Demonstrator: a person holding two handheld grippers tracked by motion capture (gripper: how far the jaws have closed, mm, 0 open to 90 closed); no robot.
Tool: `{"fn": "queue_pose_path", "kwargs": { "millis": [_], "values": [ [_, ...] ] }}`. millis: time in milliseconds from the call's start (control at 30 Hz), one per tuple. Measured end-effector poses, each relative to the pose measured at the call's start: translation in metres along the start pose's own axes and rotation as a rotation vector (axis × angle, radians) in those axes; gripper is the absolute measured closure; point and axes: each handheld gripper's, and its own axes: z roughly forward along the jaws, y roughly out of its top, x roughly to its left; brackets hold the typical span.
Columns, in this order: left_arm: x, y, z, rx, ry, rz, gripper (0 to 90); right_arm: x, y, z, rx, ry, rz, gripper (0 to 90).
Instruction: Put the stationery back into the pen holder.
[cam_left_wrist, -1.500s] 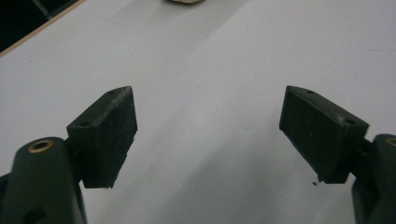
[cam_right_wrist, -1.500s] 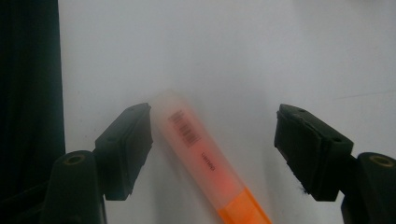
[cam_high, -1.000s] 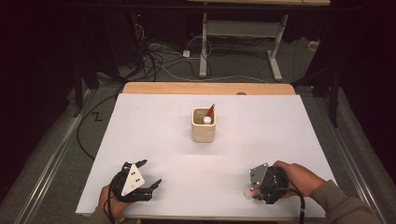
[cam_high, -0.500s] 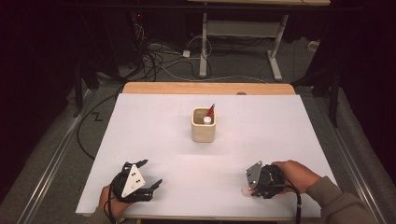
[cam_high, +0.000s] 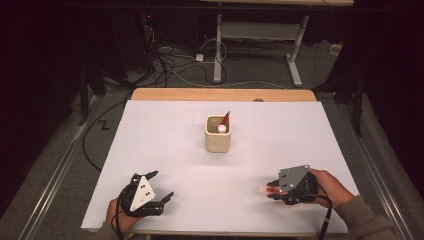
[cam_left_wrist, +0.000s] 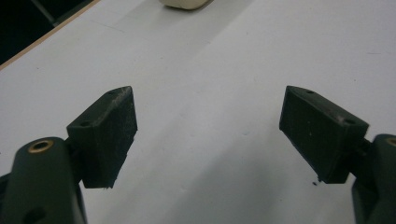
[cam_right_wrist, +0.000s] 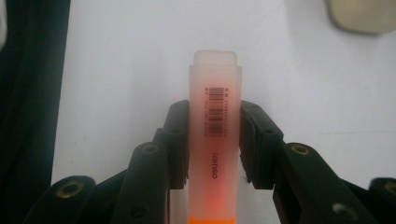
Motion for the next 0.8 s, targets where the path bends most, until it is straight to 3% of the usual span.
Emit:
{"fn": "queue_pose_path", "kwargs": {
  "millis": [267,500,567,667,800],
  "values": [
    [0.0,0.0,0.0,0.0,0.0,-0.001,18.5,-0.003,-0.003,-0.007,-0.165,-0.105,0.099,66.3],
    [0.0,0.0,0.0,0.001,-0.002,-0.002,18.4,-0.009,-0.003,-0.009,-0.322,-0.231,0.203,66.2],
    [0.0,0.0,0.0,0.001,-0.001,-0.001,18.4,-0.01,0.0,-0.007,-0.345,-0.232,0.216,66.2],
    [0.0,0.0,0.0,0.0,-0.001,-0.001,18.4,-0.012,0.004,-0.003,-0.37,-0.265,0.235,66.2],
    [0.0,0.0,0.0,0.002,0.0,0.002,18.5,-0.013,0.007,0.0,-0.446,-0.326,0.278,66.2]
  ]
}}
